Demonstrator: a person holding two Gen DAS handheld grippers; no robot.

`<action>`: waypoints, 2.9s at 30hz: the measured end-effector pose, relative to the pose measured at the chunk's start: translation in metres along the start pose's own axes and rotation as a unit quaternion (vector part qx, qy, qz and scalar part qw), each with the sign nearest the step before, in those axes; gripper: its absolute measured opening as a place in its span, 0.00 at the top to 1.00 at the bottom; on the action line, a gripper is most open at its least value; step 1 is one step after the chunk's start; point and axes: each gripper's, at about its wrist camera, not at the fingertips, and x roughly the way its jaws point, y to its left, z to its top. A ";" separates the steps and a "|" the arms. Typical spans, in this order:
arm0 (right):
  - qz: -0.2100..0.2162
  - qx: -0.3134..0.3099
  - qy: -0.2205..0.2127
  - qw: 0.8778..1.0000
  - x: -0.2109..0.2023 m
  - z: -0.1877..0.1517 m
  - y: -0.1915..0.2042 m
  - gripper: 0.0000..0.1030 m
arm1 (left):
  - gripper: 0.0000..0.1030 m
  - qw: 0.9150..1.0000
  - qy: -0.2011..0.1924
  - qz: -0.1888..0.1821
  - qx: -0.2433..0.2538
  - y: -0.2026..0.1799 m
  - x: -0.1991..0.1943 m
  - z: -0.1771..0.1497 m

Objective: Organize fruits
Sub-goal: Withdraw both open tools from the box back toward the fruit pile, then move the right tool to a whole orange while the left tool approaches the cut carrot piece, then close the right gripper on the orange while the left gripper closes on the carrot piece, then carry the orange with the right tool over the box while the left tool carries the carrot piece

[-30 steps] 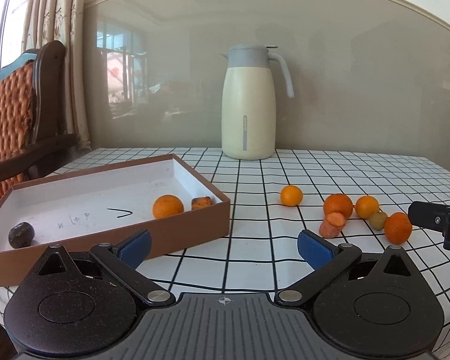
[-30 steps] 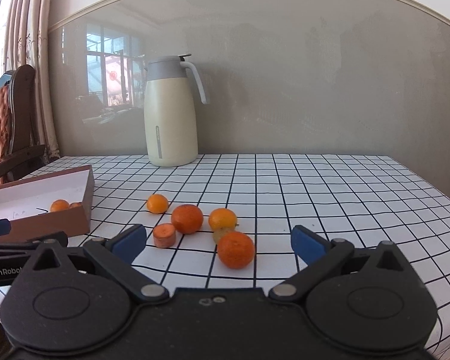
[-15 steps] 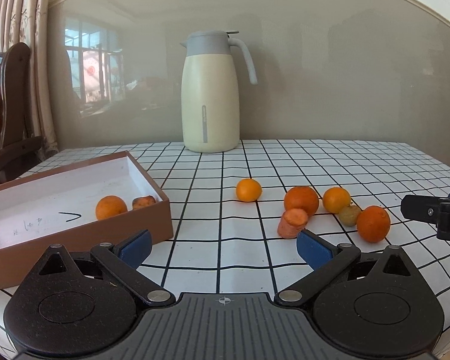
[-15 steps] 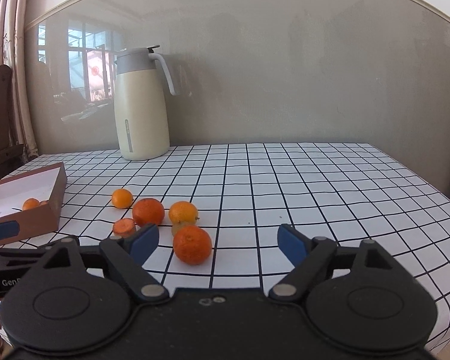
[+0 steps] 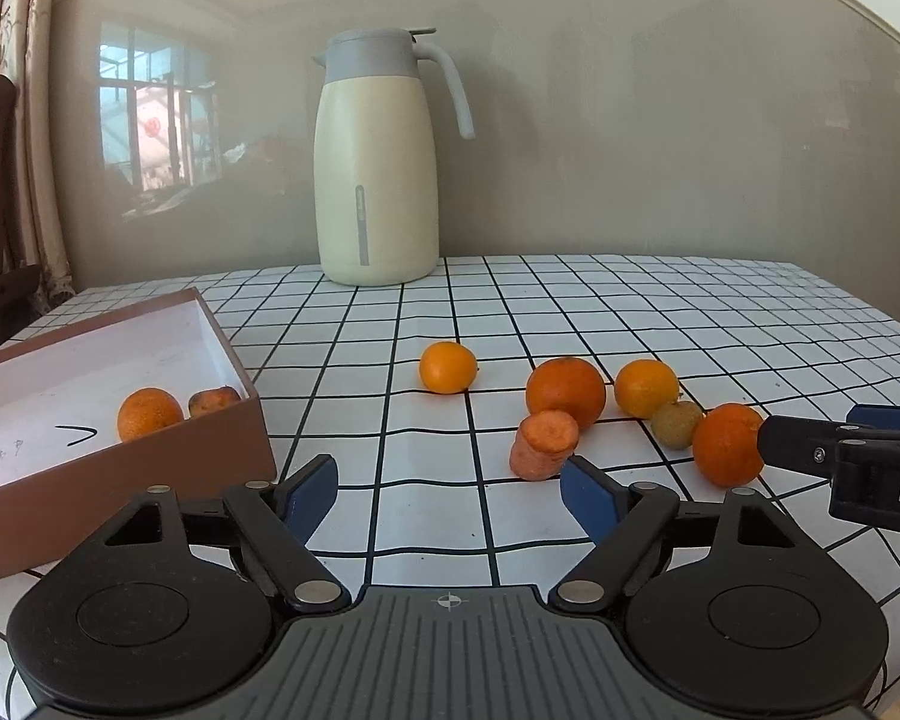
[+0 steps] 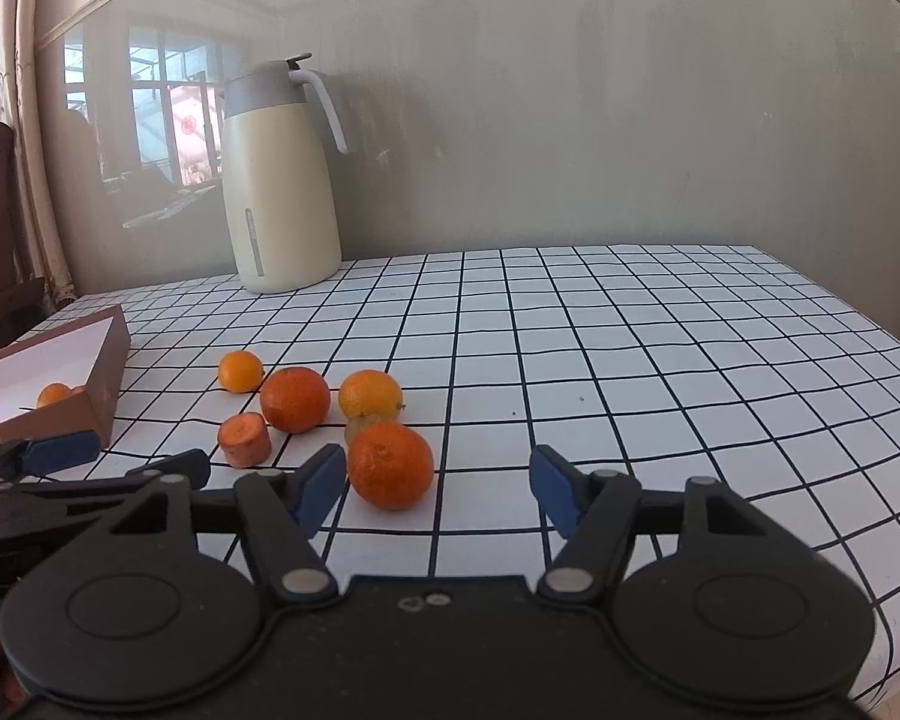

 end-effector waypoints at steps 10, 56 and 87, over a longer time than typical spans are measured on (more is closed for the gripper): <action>0.010 0.006 0.008 1.000 0.013 0.002 0.008 0.49 | 0.32 1.000 0.009 -0.019 0.010 -0.010 0.016 0.002; 0.024 0.063 0.027 0.997 0.032 0.001 0.003 0.67 | 0.73 0.999 0.027 -0.032 0.017 -0.027 0.038 0.008; 0.029 0.039 0.026 0.998 0.027 0.000 0.017 0.73 | 0.74 1.000 -0.009 0.007 0.014 -0.008 0.004 -0.008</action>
